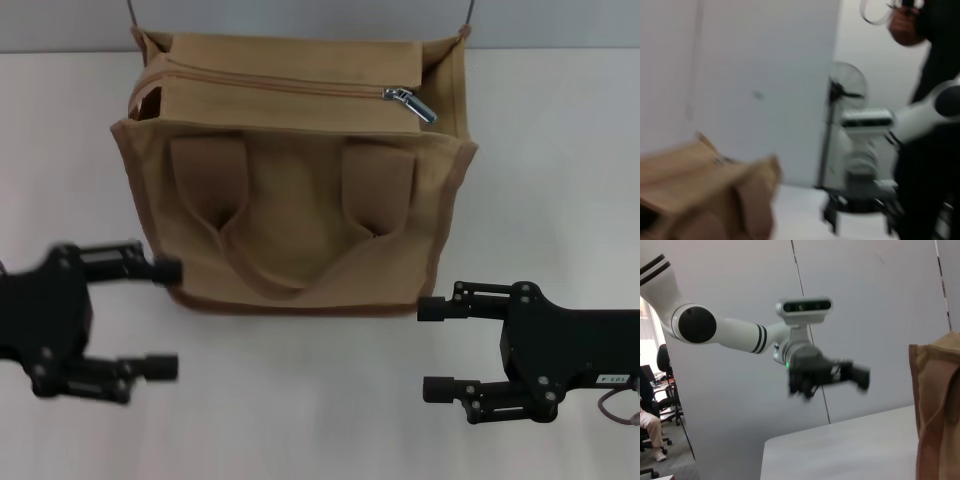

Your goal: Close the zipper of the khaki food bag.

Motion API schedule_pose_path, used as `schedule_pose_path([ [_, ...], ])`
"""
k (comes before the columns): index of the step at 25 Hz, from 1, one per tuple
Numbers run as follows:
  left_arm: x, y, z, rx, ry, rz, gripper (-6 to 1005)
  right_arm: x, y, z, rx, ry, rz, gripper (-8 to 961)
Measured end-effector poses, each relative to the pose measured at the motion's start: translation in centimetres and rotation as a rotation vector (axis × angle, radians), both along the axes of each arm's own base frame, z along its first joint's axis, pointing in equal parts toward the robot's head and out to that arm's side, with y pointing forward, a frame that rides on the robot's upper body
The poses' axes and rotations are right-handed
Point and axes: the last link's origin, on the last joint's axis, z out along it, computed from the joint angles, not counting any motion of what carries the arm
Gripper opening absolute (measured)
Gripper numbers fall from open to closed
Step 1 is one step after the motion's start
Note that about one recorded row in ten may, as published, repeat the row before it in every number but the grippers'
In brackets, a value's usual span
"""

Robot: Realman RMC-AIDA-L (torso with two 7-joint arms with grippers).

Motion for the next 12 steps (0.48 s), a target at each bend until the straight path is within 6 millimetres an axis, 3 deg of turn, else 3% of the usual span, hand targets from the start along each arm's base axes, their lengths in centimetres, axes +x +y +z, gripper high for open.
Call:
schedule_pose_path([
  [4,-0.6,-0.9,-3.0,-0.058,0.027,-0.014,831,-0.3,-0.1,-0.6,0.000,0.019,0.013,748],
  [12,-1.2,-1.5,-4.1,-0.040,0.019,0.003,829,-0.4,0.1,-1.1,-0.001,0.010,0.016,748],
])
